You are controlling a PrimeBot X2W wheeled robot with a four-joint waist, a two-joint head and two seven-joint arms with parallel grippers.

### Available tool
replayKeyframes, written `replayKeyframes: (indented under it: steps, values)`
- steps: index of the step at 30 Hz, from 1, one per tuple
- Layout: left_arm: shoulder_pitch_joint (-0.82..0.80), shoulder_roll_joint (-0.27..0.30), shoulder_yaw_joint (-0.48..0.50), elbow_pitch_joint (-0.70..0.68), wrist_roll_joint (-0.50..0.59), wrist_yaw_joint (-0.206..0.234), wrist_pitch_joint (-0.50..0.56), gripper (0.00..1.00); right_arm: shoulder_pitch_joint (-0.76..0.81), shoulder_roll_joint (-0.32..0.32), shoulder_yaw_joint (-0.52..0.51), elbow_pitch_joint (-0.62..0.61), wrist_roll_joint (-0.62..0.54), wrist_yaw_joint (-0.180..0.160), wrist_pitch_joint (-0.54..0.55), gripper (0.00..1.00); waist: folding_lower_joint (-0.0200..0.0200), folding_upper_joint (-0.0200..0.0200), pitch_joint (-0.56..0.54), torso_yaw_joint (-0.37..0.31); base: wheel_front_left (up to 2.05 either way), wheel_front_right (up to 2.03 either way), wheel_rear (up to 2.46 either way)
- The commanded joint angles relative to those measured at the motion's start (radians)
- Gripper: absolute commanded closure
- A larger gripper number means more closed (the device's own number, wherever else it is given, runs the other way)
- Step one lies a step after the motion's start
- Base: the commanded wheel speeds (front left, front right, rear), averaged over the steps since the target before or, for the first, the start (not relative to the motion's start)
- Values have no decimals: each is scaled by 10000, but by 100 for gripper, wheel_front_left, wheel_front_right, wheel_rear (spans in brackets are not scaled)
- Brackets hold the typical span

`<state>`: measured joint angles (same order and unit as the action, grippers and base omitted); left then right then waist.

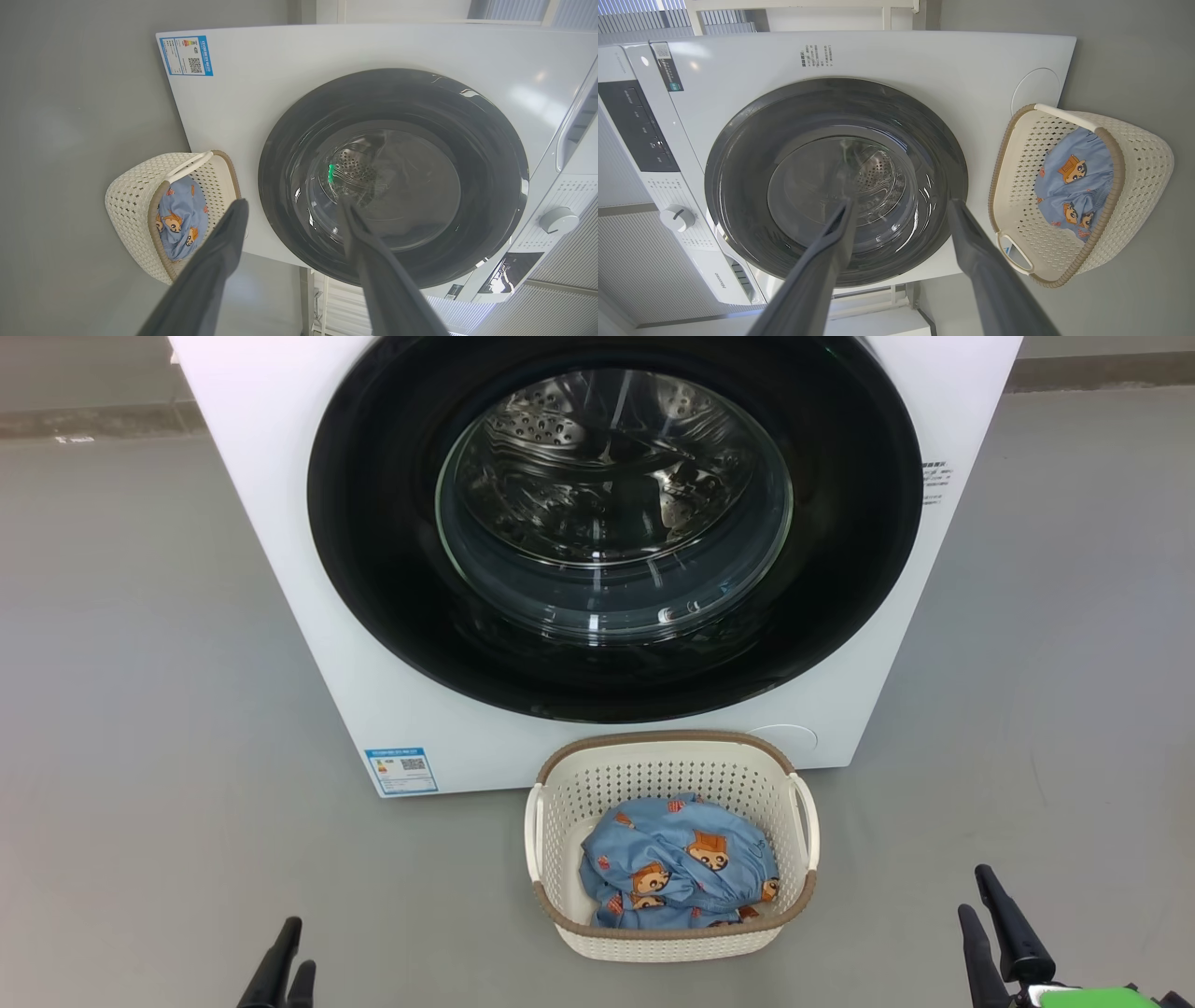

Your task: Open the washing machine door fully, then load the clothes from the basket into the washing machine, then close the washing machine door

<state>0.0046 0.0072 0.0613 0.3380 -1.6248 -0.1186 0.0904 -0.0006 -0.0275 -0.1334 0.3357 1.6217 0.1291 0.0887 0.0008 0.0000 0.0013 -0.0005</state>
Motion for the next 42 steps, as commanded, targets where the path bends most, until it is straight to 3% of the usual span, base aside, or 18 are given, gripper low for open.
replayKeyframes:
  steps: [1,20,42]
  values:
    - [-212,116,-2,-340,29,-10,-103,0,-185,-48,106,-346,-32,1,-96,0,3,0,0,-1,0,0,0]
    - [-142,165,-105,-835,739,-28,-634,0,-87,-226,477,-1041,-687,3,-636,0,-8,0,18,14,0,0,0]
    - [-52,225,-230,-1528,3159,-49,-1282,0,-23,-415,768,-2086,-3754,6,-1280,0,-8,0,28,36,0,0,0]
